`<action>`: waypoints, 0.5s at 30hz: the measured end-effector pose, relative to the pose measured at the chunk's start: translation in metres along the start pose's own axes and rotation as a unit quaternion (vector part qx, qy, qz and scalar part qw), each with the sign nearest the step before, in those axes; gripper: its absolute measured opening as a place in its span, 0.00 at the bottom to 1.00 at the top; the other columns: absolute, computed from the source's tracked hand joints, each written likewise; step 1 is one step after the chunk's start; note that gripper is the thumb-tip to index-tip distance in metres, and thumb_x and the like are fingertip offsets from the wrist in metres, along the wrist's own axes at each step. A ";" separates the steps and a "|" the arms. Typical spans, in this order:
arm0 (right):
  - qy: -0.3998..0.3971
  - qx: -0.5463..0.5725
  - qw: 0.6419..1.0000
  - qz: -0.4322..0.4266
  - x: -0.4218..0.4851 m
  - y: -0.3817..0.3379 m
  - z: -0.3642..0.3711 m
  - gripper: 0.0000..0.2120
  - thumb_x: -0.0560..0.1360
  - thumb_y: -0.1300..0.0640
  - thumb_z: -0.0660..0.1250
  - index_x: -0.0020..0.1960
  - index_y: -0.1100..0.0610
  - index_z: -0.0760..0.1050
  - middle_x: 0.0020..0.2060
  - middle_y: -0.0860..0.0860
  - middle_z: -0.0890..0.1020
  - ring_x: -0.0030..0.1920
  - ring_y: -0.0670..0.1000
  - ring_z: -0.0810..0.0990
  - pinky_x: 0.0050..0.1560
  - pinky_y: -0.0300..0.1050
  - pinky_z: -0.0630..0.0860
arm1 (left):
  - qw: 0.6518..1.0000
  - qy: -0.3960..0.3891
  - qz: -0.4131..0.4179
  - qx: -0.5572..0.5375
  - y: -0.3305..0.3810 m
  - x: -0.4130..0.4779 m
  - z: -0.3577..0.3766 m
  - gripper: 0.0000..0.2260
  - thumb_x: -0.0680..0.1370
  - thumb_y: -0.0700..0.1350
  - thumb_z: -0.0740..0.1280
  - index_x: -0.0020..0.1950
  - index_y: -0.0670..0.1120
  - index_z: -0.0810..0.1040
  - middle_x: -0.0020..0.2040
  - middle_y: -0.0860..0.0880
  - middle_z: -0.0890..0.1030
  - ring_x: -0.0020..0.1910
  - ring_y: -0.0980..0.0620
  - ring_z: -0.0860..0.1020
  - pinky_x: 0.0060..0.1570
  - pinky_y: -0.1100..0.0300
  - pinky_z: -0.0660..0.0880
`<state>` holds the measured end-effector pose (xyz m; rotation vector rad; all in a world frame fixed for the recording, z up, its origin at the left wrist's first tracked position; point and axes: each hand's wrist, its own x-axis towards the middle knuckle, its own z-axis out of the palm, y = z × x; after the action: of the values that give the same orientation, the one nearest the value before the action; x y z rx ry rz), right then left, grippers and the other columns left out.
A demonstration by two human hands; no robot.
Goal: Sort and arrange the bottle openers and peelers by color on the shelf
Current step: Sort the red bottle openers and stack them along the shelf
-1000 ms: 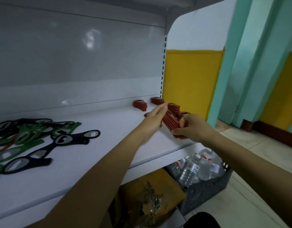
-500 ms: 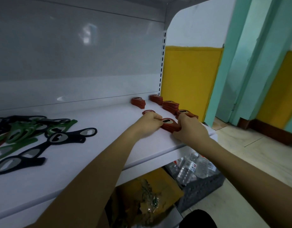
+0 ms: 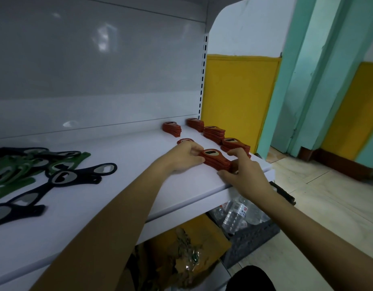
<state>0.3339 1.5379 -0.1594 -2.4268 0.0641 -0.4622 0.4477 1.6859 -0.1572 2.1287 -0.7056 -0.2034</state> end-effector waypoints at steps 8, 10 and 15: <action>0.057 0.005 0.997 -0.049 -0.004 0.004 0.004 0.17 0.75 0.54 0.66 0.62 0.55 0.71 0.46 0.50 0.80 0.35 0.43 0.75 0.37 0.31 0.73 | 0.997 0.020 0.077 0.002 -0.006 0.000 0.001 0.13 0.75 0.37 0.68 0.60 0.40 0.78 0.48 0.47 0.77 0.53 0.47 0.79 0.60 0.54 0.73; 0.055 -0.002 0.997 -0.052 -0.004 0.002 0.004 0.16 0.76 0.55 0.66 0.62 0.55 0.71 0.45 0.51 0.80 0.39 0.49 0.77 0.42 0.41 0.75 | 0.996 0.025 0.082 -0.001 -0.007 0.000 0.001 0.13 0.74 0.36 0.69 0.59 0.39 0.78 0.48 0.48 0.77 0.52 0.49 0.78 0.59 0.55 0.73; 0.044 -0.021 0.997 -0.066 -0.003 0.004 0.005 0.20 0.75 0.54 0.67 0.65 0.56 0.69 0.54 0.53 0.79 0.48 0.50 0.76 0.49 0.42 0.72 | 0.996 0.029 0.079 -0.005 -0.005 -0.001 0.001 0.12 0.74 0.36 0.69 0.57 0.39 0.78 0.48 0.47 0.78 0.50 0.49 0.79 0.56 0.57 0.74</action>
<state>0.3330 1.5382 -0.1668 -2.4616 -0.0490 -0.6340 0.4485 1.6884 -0.1619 2.0499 -0.8327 -0.0582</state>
